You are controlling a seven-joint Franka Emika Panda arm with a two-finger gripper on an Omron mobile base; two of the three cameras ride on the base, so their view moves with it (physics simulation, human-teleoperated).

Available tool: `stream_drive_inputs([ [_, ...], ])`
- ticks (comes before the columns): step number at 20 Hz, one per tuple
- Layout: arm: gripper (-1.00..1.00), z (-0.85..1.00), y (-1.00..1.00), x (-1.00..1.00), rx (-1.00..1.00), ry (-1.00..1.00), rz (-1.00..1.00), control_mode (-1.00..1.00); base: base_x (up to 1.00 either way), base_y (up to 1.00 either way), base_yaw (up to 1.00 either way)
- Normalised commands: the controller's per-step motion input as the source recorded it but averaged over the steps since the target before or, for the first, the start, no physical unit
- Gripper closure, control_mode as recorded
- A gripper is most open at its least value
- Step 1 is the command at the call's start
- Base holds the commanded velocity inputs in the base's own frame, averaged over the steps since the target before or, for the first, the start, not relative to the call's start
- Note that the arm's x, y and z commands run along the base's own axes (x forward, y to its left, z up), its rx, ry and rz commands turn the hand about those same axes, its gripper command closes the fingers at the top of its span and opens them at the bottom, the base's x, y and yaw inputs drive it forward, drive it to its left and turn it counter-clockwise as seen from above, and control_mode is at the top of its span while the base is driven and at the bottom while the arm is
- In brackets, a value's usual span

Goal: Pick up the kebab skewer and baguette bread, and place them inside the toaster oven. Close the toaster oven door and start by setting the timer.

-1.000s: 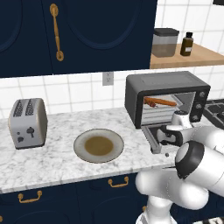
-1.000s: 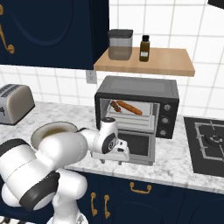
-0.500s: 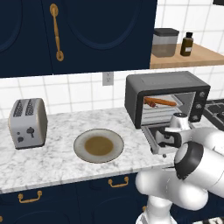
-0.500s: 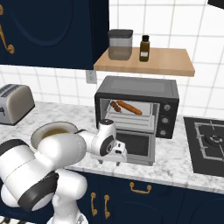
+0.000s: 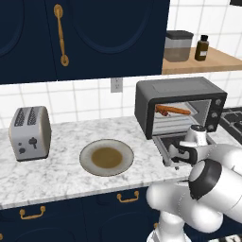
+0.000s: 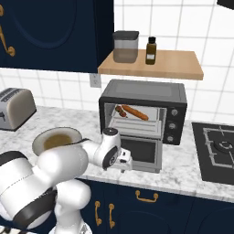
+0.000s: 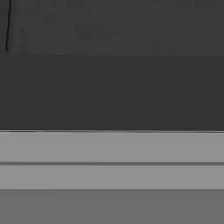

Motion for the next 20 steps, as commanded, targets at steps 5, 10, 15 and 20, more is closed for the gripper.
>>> stream_drive_inputs([
  [5, -1.0, 0.46, 0.16, 0.63, 0.0, -0.14, -0.02, -1.0, 0.0, 0.0, 0.0],
  [10, -1.0, 0.9, 0.12, 0.75, 0.0, -0.1, -0.03, -1.0, 0.0, 0.0, 0.0],
  [15, -1.0, 0.74, 0.19, 0.71, 0.0, -0.24, -0.02, -1.0, 0.0, 0.0, 0.0],
  [20, -1.0, 0.44, 0.17, 0.54, 0.0, -0.2, -0.02, -1.0, 0.0, 0.0, 0.0],
])
